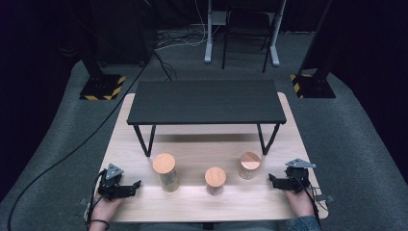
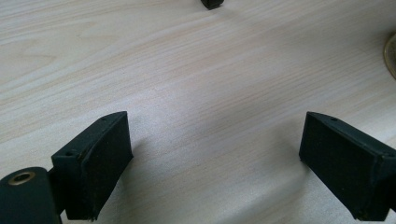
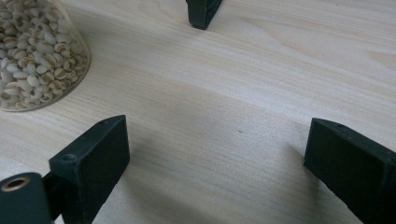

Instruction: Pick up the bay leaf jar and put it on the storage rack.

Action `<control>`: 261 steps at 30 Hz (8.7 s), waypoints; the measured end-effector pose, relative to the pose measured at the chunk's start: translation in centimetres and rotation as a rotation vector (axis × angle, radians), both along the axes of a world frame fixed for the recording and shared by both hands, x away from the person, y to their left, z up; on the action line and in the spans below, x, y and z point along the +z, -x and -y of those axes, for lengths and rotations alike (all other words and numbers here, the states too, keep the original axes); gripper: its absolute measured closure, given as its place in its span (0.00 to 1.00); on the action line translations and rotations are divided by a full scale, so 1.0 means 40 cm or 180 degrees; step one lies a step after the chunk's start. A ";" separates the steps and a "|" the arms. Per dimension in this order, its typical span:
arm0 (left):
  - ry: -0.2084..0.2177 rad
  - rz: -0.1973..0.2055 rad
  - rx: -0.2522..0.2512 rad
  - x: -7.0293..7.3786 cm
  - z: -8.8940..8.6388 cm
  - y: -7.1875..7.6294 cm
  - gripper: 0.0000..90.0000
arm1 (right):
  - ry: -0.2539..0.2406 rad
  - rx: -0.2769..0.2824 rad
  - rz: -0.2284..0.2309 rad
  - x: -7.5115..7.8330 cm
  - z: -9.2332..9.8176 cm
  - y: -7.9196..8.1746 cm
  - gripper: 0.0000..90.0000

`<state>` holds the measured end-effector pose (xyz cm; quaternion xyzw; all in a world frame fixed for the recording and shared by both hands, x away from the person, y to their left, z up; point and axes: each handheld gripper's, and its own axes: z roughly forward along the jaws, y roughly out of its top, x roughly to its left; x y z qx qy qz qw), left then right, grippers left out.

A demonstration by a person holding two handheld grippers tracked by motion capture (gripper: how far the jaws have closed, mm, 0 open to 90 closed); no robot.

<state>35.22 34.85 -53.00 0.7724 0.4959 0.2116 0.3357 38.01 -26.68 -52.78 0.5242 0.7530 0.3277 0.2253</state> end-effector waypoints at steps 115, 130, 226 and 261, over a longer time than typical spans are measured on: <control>0.0436 0.0679 -0.0890 0.205 0.236 0.074 0.11 | 0.0000 -0.0011 -0.0003 0.000 -0.001 0.000 0.06; 0.0413 0.0671 -0.0919 0.166 0.291 0.037 0.11 | 0.0001 -0.0014 -0.0003 0.000 -0.002 0.000 0.06; 0.0457 0.1013 -0.1040 0.498 0.292 -0.010 0.28 | 0.0008 -0.0007 0.0002 0.000 -0.001 -0.001 0.06; 0.0459 0.0994 -0.1043 0.613 0.299 -0.092 0.28 | 0.0008 -0.0011 0.0001 0.000 -0.001 -0.002 0.06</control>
